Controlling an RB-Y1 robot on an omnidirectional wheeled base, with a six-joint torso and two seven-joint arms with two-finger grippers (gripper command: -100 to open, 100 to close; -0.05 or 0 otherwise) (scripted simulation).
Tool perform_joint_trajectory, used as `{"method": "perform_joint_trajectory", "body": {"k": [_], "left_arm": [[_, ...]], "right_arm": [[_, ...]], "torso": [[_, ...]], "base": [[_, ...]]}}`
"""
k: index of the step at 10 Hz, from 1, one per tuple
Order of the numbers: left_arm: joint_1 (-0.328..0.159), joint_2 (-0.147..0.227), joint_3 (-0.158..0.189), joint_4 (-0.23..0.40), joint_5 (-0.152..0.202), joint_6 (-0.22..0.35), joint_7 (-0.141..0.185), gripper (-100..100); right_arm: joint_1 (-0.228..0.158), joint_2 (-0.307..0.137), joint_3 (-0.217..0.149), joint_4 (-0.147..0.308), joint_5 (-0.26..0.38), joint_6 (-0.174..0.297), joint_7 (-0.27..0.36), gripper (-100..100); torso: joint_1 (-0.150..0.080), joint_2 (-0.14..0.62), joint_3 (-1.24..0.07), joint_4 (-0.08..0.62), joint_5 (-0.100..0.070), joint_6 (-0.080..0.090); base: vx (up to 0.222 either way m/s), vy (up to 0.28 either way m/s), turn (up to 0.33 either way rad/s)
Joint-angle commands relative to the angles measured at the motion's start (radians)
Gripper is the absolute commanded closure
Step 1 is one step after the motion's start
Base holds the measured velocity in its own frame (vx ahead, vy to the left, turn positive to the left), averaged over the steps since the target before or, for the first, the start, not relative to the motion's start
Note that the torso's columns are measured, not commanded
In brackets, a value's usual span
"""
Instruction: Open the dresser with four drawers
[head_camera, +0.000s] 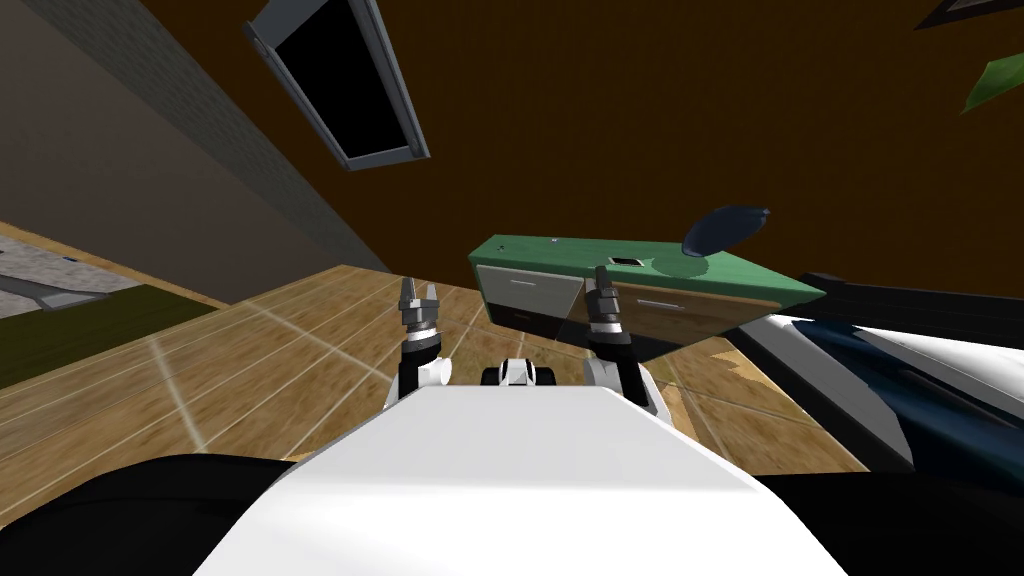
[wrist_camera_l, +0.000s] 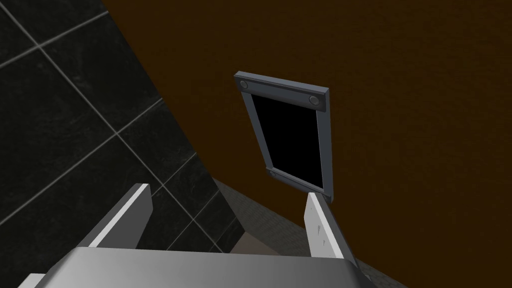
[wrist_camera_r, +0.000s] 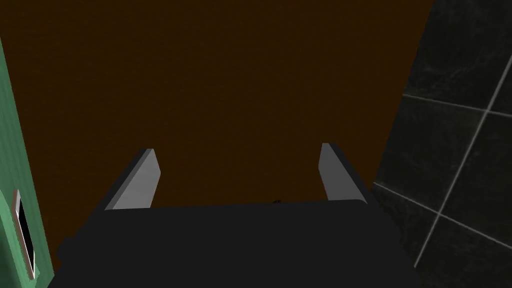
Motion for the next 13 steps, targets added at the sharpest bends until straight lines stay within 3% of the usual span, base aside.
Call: {"method": "perform_joint_trajectory", "body": {"k": [1,2,4,5,7,10,11,12,13], "left_arm": [[0.0,0.0,0.0,0.0,0.0,0.0,0.0,0],[0.0,0.0,0.0,0.0,0.0,0.0,0.0,0],[0.0,0.0,0.0,0.0,0.0,0.0,0.0,0],[0.0,0.0,0.0,0.0,0.0,0.0,0.0,0],[0.0,0.0,0.0,0.0,0.0,0.0,0.0,0],[0.0,0.0,0.0,0.0,0.0,0.0,0.0,0],[0.0,0.0,0.0,0.0,0.0,0.0,0.0,0],[0.0,0.0,0.0,0.0,0.0,0.0,0.0,0],[0.0,0.0,0.0,0.0,0.0,0.0,0.0,0]], "right_arm": [[-0.017,-0.056,0.022,0.061,0.081,0.059,0.022,-100],[-0.017,-0.056,0.022,0.061,0.082,0.059,0.022,-100],[-0.032,-0.088,0.046,0.117,0.148,0.118,0.044,-100],[-0.032,-0.088,0.046,0.117,0.165,0.118,0.044,-100],[-0.05,-0.117,0.073,0.179,0.236,0.182,0.07,-100],[-0.06,-0.13,0.088,0.213,0.314,0.223,0.084,-100],[-0.07,-0.143,0.104,0.247,0.35,0.262,0.098,-100],[-0.07,-0.143,0.104,0.247,0.369,0.262,0.098,-100],[-0.081,-0.155,0.12,0.283,0.403,0.296,0.113,-100]], "torso": [[-0.001,0.0,0.0,0.0,0.0,0.0],[-0.002,0.001,0.0,0.0,-0.001,0.0],[-0.003,0.0,-0.001,0.0,-0.001,0.0],[-0.001,0.0,0.0,0.0,0.0,0.0],[-0.003,0.001,0.0,0.0,-0.001,0.0],[-0.004,0.0,0.0,0.0,-0.001,0.0],[-0.005,0.0,0.0,0.0,-0.001,0.0],[-0.003,0.001,0.0,0.0,-0.001,0.0],[-0.003,0.0,0.0,0.0,-0.001,0.0]], "base": [[-0.012,0.105,-0.027],[0.0,0.079,-0.01],[0.009,0.111,-0.025],[-0.01,0.103,-0.017],[-0.003,0.123,-0.03],[-0.006,0.106,-0.019],[-0.018,0.104,-0.03],[-0.002,0.09,-0.017],[0.002,0.101,-0.025]]}}
